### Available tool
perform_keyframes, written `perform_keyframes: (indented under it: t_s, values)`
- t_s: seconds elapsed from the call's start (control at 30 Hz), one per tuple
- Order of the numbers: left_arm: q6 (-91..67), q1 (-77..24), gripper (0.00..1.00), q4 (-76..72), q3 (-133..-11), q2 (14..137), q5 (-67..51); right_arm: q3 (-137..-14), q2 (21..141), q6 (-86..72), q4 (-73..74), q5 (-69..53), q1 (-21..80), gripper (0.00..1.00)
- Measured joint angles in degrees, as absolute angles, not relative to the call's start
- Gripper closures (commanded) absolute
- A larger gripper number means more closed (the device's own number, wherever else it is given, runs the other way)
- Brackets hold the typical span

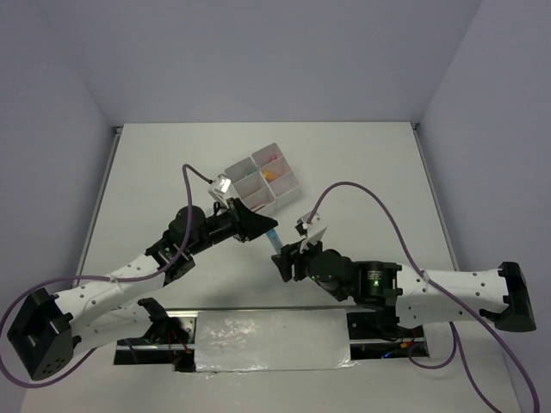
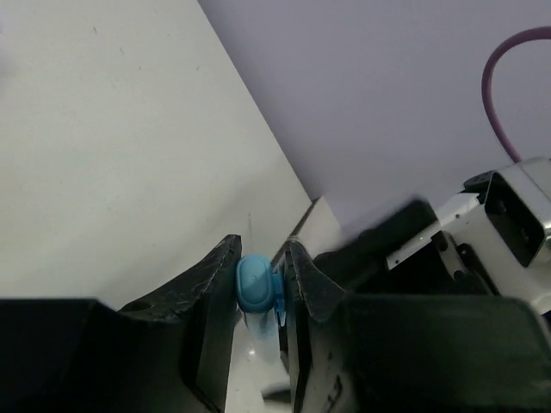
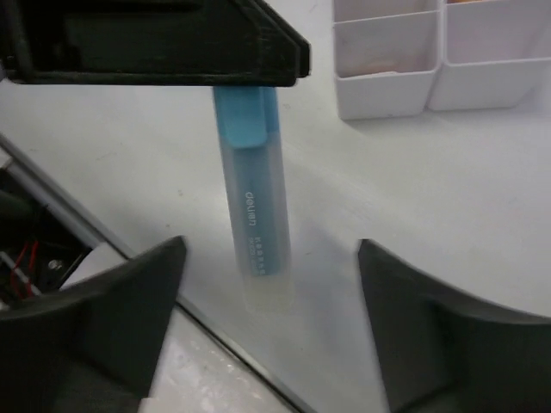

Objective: Sort the stationery into containers
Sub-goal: Place the pen in the storage box.

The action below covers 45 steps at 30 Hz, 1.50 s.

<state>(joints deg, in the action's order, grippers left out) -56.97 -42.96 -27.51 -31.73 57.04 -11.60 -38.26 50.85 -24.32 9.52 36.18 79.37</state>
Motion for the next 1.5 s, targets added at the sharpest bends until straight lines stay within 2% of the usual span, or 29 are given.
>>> perform_keyframes:
  t_s: [0.1, 0.23, 0.5, 0.7, 0.83, 1.0, 1.23, 1.33, 1.37, 1.43, 1.47, 1.5]
  values:
    - [-51.3, -44.0, 1.0, -25.9, -34.8, 58.5, -10.2, -38.2, 49.6, -26.9, 11.4, 39.3, 79.4, 0.0]
    - [-39.0, -45.1, 1.0, -24.0, -42.0, 63.1, -4.0, -38.3, 41.5, -33.1, 17.9, 44.3, 79.4, 0.0]
    - [-16.1, -43.9, 1.0, -28.6, -60.6, 85.3, 11.8, -38.2, 21.2, -42.4, 29.5, 49.5, 79.4, 0.0]
    - [-6.0, -41.8, 1.0, -33.2, -69.5, 99.6, 16.2, -37.8, 18.5, -43.5, 32.4, 48.8, 79.4, 0.0]
    - [-4.3, -40.0, 1.0, -34.7, -72.9, 104.9, 16.6, -37.8, 19.7, -43.6, 34.6, 48.7, 79.4, 0.0]
    - [-4.5, -37.8, 0.89, -37.1, -72.3, 106.2, 16.6, -37.8, 21.7, -43.1, 36.0, 48.7, 79.4, 0.0]
    - [-4.9, -36.8, 0.82, -41.9, -69.6, 106.8, 16.1, -37.8, 21.5, -40.7, 34.8, 48.8, 79.4, 0.0]
    - [-5.3, -36.6, 0.76, -43.1, -68.0, 106.8, 15.3, -37.8, 21.5, -40.4, 34.3, 48.7, 79.4, 0.0]
    - [-5.7, -36.6, 0.65, -43.7, -67.2, 106.8, 15.0, -37.8, 21.6, -40.3, 34.1, 48.7, 79.4, 0.0]
    - [-6.3, -36.5, 0.56, -44.6, -66.0, 106.8, 14.6, -37.8, 22.2, -40.0, 33.9, 48.7, 79.4, 0.0]
    - [-6.4, -36.5, 0.47, -44.8, -65.5, 106.8, 14.5, -37.8, 22.6, -39.9, 33.8, 48.6, 79.4, 0.0]
    - [-6.6, -36.4, 0.43, -45.0, -65.1, 106.8, 14.4, -37.8, 23.1, -39.7, 33.7, 48.6, 79.4, 0.0]
